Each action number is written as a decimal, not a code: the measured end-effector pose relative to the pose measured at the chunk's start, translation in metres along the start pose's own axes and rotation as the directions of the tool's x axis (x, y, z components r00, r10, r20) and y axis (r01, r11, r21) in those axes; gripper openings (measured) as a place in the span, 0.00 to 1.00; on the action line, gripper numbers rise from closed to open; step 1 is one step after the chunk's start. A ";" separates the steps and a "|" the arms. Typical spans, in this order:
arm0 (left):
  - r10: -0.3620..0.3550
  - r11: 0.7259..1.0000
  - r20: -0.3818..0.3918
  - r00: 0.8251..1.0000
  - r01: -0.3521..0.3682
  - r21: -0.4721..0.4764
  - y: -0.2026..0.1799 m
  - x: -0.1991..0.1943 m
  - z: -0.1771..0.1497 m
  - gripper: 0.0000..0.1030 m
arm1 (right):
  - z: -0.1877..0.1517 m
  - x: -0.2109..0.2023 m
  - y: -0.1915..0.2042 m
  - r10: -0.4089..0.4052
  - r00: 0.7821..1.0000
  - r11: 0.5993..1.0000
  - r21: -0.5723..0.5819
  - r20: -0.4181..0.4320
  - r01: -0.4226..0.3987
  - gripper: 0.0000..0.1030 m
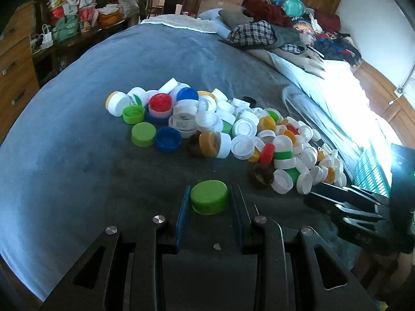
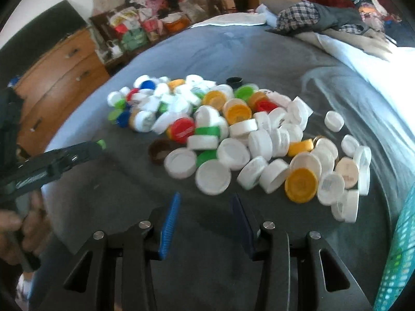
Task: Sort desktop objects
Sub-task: 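Grasp a green cap with the left tool while the right tool grasps a white cap, then carry the green cap in the left tool while the right tool carries the white cap to the basket, then open both tools to drop the caps into the blue basket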
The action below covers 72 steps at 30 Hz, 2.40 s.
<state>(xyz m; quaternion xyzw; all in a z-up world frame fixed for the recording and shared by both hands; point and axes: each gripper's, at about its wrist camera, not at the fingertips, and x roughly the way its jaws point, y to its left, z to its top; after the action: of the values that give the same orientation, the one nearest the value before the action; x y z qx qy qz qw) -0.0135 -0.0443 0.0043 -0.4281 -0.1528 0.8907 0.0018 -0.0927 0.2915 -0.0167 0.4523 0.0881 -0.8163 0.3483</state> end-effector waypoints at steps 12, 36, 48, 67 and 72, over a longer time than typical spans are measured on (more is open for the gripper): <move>-0.032 0.999 0.017 0.999 0.032 0.012 -0.009 -0.001 0.004 0.25 | 0.004 0.001 0.007 0.036 0.999 0.999 -0.020 0.006 -0.036 0.31; -0.083 0.993 0.153 0.985 0.068 0.096 -0.070 -0.072 0.042 0.25 | 0.013 -0.187 -0.007 -0.024 0.959 1.000 0.004 0.282 0.024 0.31; -0.234 0.936 0.108 0.966 0.194 0.294 -0.200 -0.056 0.068 0.25 | -0.016 -0.249 -0.087 -0.192 0.925 0.975 0.171 0.329 0.142 0.31; -0.279 0.779 -0.238 0.930 0.364 0.511 -0.403 0.012 0.035 0.25 | -0.077 -0.267 -0.215 -0.329 0.936 0.878 0.404 0.122 0.256 0.31; -0.283 0.762 -0.271 0.920 0.388 0.519 -0.412 0.017 0.023 0.25 | -0.079 -0.264 -0.218 -0.324 0.939 0.876 0.410 0.115 0.252 0.31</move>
<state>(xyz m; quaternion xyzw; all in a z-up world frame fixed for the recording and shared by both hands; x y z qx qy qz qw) -0.0948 0.3442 0.1174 -0.4511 0.0429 0.8391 0.3011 -0.0882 0.6186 0.1117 0.4186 -0.0411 -0.8976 0.1321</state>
